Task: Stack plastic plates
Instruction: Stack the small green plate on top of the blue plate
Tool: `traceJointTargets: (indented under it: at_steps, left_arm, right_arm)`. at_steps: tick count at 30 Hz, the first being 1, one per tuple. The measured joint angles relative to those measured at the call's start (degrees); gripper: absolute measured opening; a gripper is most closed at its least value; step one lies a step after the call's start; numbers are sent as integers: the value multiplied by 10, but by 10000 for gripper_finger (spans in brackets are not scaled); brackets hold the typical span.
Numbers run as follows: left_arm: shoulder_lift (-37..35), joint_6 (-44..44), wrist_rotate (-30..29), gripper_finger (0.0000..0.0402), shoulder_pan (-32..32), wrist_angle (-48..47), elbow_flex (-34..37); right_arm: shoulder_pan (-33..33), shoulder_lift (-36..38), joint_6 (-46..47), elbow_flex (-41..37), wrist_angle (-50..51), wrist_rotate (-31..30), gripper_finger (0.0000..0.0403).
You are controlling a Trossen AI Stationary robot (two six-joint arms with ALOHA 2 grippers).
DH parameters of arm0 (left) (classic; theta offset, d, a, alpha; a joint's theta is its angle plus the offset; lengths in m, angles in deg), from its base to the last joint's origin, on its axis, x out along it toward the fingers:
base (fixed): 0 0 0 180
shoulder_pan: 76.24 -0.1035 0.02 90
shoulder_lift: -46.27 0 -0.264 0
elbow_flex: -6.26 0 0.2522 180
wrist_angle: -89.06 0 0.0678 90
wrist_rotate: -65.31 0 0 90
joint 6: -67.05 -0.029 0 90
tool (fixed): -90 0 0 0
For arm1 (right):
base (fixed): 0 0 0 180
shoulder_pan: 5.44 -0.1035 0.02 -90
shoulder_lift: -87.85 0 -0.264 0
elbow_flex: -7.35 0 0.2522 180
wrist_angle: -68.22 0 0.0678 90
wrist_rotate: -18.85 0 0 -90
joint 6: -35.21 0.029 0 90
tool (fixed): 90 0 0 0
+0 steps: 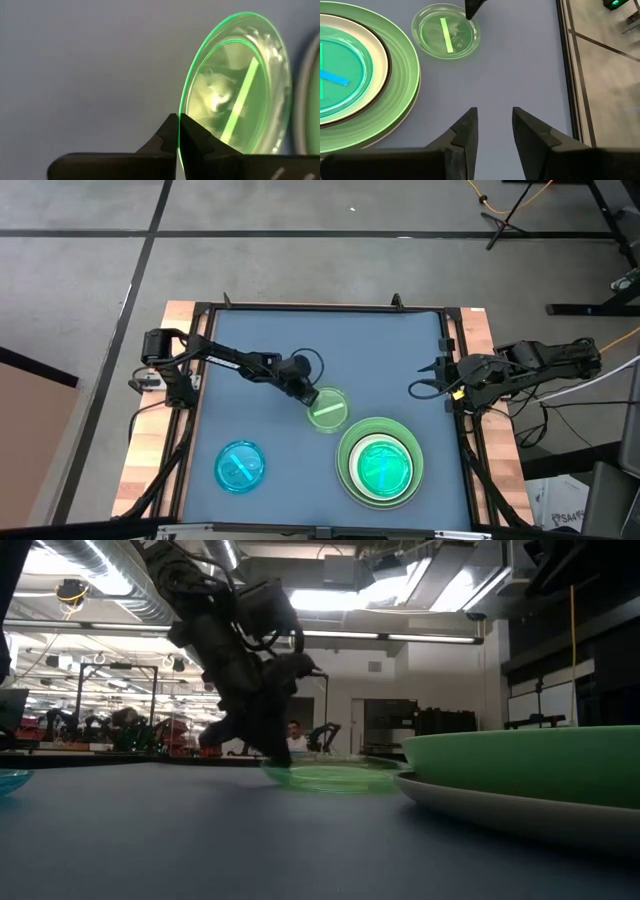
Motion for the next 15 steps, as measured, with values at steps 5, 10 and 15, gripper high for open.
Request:
traceJointTargets:
  at_steps: [5,10,15]
  left_arm:
    - [0,0,25,0,0,42,0]
    - [0,0,37,0,0,89,0]
    - [0,1,39,0,0,120,0]
  right_arm:
    - [0,0,0,0,0,0,111]
    - [0,0,0,0,0,0,111]
    - [0,0,0,0,0,0,111]
